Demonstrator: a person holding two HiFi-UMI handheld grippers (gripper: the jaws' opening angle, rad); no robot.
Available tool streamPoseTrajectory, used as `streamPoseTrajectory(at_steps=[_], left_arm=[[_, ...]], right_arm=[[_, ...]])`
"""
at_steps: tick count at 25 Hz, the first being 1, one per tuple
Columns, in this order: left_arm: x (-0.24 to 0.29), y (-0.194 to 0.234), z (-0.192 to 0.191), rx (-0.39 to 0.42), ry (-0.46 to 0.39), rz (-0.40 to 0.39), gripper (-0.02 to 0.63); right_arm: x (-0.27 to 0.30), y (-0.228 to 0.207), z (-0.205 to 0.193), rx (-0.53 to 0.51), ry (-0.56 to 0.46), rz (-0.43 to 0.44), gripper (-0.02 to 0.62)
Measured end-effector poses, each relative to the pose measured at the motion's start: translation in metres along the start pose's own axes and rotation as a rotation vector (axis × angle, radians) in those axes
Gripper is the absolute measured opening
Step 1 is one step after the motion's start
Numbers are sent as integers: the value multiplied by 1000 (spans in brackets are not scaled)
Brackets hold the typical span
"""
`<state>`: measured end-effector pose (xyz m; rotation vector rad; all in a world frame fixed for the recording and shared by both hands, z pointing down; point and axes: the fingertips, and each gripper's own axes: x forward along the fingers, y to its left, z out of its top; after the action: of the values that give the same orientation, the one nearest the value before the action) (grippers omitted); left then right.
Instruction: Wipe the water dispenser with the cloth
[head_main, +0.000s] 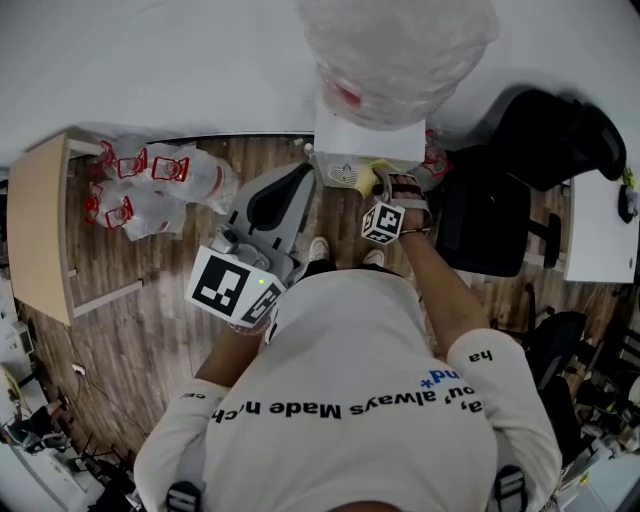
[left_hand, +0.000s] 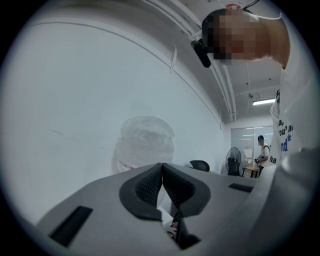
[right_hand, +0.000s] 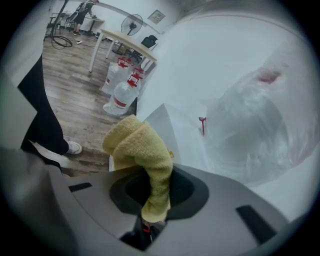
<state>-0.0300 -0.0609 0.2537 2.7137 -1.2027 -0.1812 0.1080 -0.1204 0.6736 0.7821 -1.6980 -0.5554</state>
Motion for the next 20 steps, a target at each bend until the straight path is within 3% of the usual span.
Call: streamPoseTrajectory(at_steps=[20], left_arm=[[-55,55,4,-2,5,83,20]], right_arm=[[23,31,116,-103,-121,37,61]])
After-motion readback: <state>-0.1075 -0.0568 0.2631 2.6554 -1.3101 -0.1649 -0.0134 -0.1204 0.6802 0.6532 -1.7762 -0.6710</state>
